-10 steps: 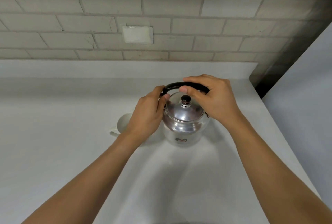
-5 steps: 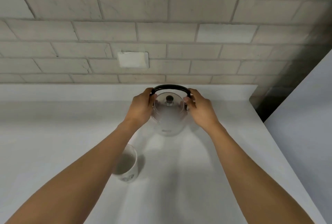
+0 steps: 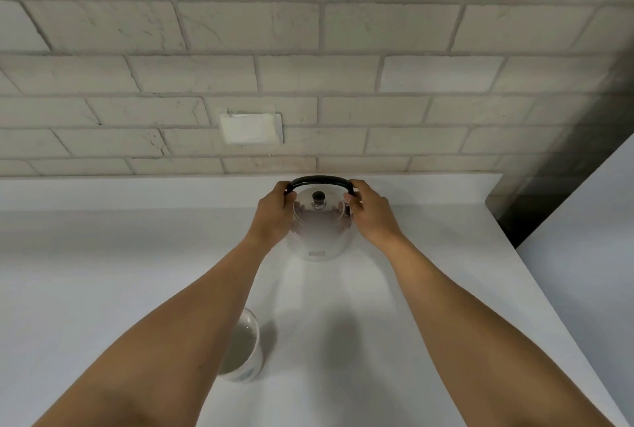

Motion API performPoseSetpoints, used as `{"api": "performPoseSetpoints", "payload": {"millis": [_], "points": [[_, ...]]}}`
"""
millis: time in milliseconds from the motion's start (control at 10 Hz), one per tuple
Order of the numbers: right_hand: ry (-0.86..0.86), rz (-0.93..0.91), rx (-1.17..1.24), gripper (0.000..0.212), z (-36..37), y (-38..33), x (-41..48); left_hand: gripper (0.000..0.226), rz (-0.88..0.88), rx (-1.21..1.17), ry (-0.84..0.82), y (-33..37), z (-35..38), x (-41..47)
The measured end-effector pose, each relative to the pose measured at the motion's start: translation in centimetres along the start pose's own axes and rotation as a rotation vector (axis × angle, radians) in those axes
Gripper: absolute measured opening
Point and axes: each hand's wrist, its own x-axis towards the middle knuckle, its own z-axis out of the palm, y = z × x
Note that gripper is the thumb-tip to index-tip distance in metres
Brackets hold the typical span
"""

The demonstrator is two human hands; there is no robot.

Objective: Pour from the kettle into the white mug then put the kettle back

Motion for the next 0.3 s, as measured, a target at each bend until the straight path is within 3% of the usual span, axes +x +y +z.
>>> {"api": "performPoseSetpoints", "payload": {"millis": [200, 300], "points": [[0.005, 0.032, 0.032, 0.031, 0.66, 0.17, 0.12, 0.028, -0.014, -0.04, 0.005, -0.45, 0.3, 0.21], [-0.029, 0.055, 0.053, 0.049, 0.51, 0.28, -0.39, 0.049, -0.037, -0.024, -0.069, -0.44, -0.34, 0.06]]}}
